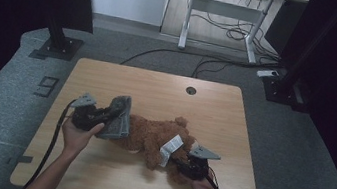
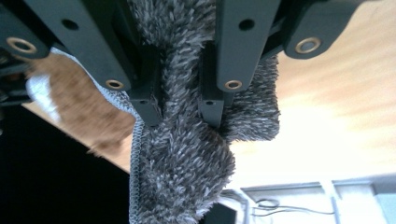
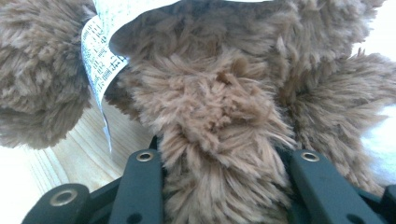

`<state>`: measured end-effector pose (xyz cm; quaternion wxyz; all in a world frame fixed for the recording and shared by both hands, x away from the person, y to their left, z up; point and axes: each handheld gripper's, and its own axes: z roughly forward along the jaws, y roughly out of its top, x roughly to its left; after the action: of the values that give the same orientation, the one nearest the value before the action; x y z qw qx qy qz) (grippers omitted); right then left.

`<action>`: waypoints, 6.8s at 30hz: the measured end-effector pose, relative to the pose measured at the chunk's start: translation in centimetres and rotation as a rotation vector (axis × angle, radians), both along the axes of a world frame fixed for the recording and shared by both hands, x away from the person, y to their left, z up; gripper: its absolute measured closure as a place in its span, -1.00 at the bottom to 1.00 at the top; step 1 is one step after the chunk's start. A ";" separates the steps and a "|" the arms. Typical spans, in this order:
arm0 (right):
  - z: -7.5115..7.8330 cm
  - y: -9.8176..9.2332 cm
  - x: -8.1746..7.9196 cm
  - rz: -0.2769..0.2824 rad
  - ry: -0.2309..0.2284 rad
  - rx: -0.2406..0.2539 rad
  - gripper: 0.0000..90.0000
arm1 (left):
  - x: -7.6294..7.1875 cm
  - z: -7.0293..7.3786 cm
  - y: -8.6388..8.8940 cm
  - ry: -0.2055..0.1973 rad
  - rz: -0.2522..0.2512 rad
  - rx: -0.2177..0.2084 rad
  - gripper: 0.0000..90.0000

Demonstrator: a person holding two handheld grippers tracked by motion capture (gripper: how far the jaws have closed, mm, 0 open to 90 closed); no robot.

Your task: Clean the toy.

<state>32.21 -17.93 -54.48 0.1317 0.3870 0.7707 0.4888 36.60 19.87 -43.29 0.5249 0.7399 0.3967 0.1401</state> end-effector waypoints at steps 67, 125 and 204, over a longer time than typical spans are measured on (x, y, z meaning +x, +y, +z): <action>2.1 1.4 4.3 -0.120 -0.112 -0.058 0.09 | 1.8 -5.9 -7.1 -0.003 -0.061 0.030 0.67; 2.3 1.7 0.5 -0.004 -0.220 -0.070 0.34 | 0.4 -2.7 -5.9 0.016 -0.073 0.097 0.66; 8.0 -1.6 1.5 0.040 -0.122 0.195 -0.59 | -2.9 -5.1 -4.6 0.023 -0.137 0.070 0.66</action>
<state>33.67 -19.54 -46.44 0.1301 0.3521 0.7176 0.5866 33.71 15.30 -48.40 0.5024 0.7848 0.3460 0.1092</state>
